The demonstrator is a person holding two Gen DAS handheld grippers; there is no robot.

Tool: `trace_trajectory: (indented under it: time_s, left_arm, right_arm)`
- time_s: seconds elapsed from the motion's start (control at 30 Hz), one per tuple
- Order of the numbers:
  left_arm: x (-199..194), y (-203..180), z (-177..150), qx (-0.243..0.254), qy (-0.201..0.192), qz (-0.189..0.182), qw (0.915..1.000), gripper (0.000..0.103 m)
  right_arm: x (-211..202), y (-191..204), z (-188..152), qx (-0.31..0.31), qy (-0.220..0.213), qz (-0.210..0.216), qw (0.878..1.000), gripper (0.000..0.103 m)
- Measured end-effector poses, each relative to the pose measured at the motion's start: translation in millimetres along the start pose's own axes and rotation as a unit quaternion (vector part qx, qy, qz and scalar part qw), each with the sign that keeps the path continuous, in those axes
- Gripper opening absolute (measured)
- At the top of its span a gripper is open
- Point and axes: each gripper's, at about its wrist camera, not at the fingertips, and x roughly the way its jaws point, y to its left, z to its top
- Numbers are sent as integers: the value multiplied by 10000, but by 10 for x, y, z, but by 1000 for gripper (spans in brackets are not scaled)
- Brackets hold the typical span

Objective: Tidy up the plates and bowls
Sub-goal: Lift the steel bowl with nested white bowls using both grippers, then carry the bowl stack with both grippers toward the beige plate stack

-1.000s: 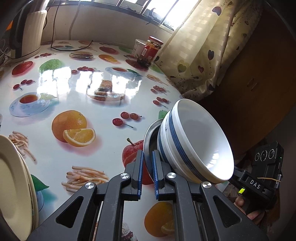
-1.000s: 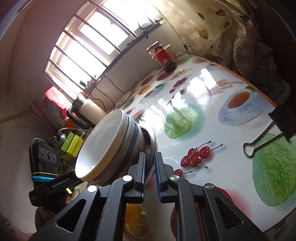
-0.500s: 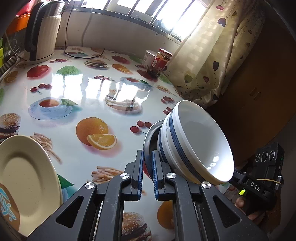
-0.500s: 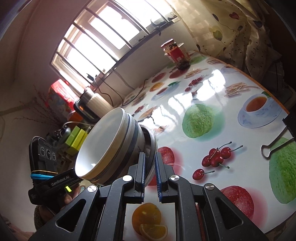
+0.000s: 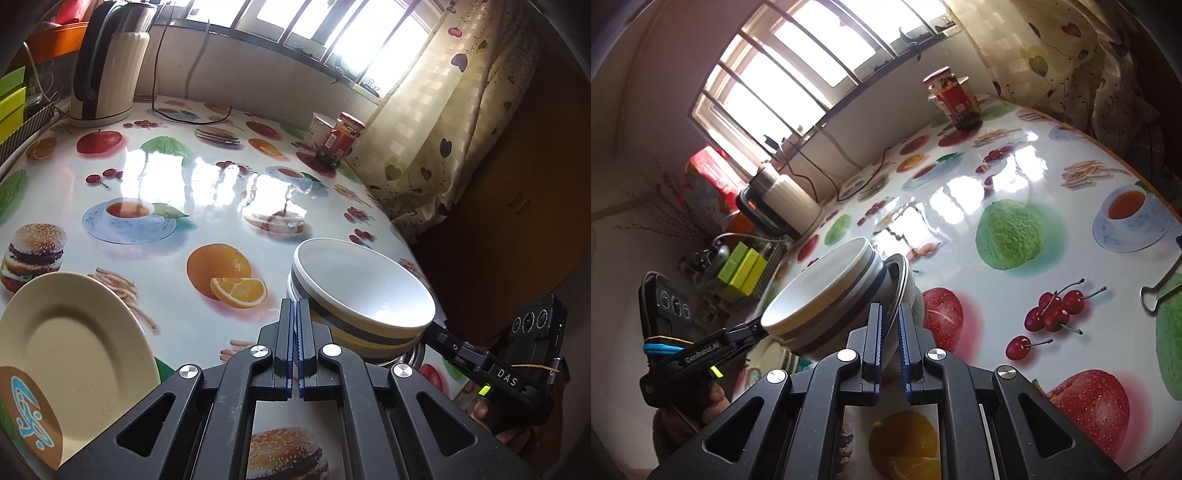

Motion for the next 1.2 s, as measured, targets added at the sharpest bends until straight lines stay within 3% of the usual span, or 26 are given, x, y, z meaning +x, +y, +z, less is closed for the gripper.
trace_trajectory:
  time_s: [0.37,0.67,1.2]
  left_arm:
    - [121,-113,-79,146,173,39,9997,0]
    - [151,-242,-87,323,90,78,9994,0]
    - [235,-400,-102,451,55,82,9989,0]
  right_arm:
    - [-8,-208,-64,346,49,-69,9994,13]
    - [32,-384,-113,640,138,-83,9978,13]
    - [-42,-463,-147,607,100,-174,9980,14]
